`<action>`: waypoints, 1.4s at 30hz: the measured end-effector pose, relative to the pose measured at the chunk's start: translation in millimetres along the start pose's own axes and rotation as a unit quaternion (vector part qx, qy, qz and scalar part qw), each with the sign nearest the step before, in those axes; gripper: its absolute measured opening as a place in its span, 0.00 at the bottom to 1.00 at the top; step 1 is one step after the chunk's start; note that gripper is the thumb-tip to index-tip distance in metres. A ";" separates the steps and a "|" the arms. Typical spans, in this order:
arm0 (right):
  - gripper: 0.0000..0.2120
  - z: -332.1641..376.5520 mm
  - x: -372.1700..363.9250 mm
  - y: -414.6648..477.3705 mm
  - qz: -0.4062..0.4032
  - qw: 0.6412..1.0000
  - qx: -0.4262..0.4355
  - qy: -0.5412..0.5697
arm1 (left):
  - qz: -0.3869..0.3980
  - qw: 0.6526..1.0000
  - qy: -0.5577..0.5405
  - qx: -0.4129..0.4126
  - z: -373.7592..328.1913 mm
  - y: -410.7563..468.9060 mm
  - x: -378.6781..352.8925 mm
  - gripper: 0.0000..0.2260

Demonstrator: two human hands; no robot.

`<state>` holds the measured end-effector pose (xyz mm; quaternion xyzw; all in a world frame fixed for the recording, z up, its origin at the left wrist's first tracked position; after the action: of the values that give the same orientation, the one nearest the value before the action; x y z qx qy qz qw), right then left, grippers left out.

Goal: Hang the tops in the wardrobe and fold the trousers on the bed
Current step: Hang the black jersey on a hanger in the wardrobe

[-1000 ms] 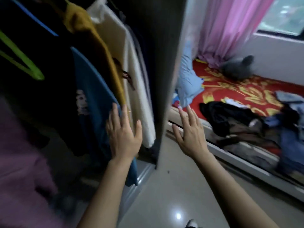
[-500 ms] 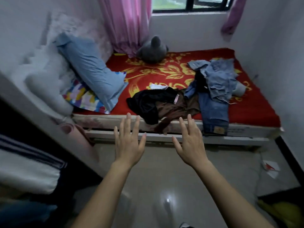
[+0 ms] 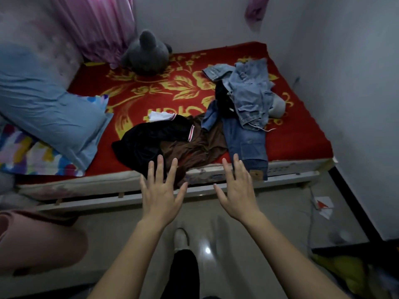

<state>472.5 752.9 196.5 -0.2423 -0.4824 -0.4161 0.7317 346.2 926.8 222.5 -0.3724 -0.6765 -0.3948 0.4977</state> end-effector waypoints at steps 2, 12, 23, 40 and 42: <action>0.38 2.9 -12.3 39.4 0.012 1.000 0.012 -0.011 | 0.021 1.000 -0.011 0.018 20.3 39.0 -22.8 0.33; 0.38 -6.2 -66.1 241.7 0.083 0.994 -0.031 -0.071 | 0.139 0.989 -0.023 0.055 118.7 230.4 -108.2 0.35; 0.35 -19.6 -143.1 384.4 0.209 0.977 -0.015 -0.044 | 0.217 0.972 -0.015 0.094 143.3 352.2 -174.1 0.36; 0.35 -71.6 -378.7 503.0 0.435 0.875 -0.193 0.087 | 0.289 0.945 -0.023 0.154 233.9 405.9 -345.7 0.35; 0.35 -78.9 -408.9 503.0 0.426 0.863 -0.246 0.116 | 0.309 0.945 -0.002 0.112 245.1 412.0 -382.4 0.35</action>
<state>859.2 1116.4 -183.9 -0.5467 -0.1254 -0.1940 0.8048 709.6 1275.5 -127.3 -0.5058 -0.5689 -0.1431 0.6324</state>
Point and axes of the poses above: each hand's wrist, its own y-axis towards the middle knuckle, its own x-axis out of the back of the hand, z = x × y, the point moved 10 cm from there along y, towards the middle knuckle, and after that the axes turned 7 degrees about -x, right-handed, at the moved point
